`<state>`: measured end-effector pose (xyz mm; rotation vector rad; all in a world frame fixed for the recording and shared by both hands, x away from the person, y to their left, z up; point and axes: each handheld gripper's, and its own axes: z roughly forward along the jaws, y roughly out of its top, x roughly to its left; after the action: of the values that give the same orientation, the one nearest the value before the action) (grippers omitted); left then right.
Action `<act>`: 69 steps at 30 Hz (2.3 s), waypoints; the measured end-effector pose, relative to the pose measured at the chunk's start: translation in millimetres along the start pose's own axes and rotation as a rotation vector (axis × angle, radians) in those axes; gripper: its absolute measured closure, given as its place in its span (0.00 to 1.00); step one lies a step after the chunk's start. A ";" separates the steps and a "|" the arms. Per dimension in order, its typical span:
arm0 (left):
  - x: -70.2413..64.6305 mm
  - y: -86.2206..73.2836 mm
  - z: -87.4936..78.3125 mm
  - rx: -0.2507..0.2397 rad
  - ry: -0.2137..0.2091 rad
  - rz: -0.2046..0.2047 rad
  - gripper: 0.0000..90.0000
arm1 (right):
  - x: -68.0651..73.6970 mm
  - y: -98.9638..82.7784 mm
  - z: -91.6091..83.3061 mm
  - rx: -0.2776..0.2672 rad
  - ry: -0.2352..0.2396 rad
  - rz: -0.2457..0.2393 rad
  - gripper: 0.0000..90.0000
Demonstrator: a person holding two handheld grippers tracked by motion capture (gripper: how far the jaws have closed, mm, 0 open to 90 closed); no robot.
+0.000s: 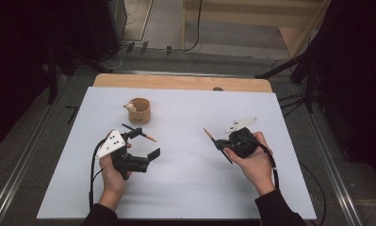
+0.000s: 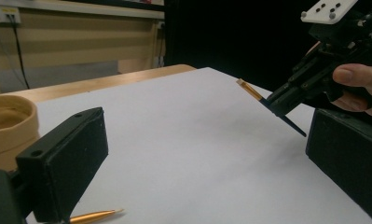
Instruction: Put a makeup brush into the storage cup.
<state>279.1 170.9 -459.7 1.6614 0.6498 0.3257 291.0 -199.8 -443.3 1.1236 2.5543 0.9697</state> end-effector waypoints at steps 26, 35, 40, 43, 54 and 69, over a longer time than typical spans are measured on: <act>-21.5 1.9 28.2 0.057 -0.065 -0.116 0.17 | 41.7 8.7 8.2 -0.161 0.083 -0.050 0.94; -27.3 -0.3 33.3 0.088 -0.041 -0.109 0.33 | 49.3 10.0 12.0 -0.190 0.120 -0.055 0.94; -24.3 0.2 33.2 0.069 -0.045 -0.132 0.44 | 53.2 10.3 14.1 -0.218 0.136 -0.059 0.94; -22.0 -0.3 33.0 0.058 -0.077 -0.153 0.46 | 55.1 10.3 14.6 -0.227 0.137 -0.058 0.94; -24.5 0.4 36.2 0.051 -0.148 -0.183 0.53 | 62.6 9.7 19.0 -0.294 0.168 -0.052 0.94; -24.1 -1.0 41.1 0.068 -0.204 -0.264 0.63 | 75.4 9.6 27.7 -0.326 0.189 -0.086 0.94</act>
<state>282.3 123.7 -465.4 1.6236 0.7211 -0.0561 255.5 -127.6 -452.0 0.8618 2.4338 1.4658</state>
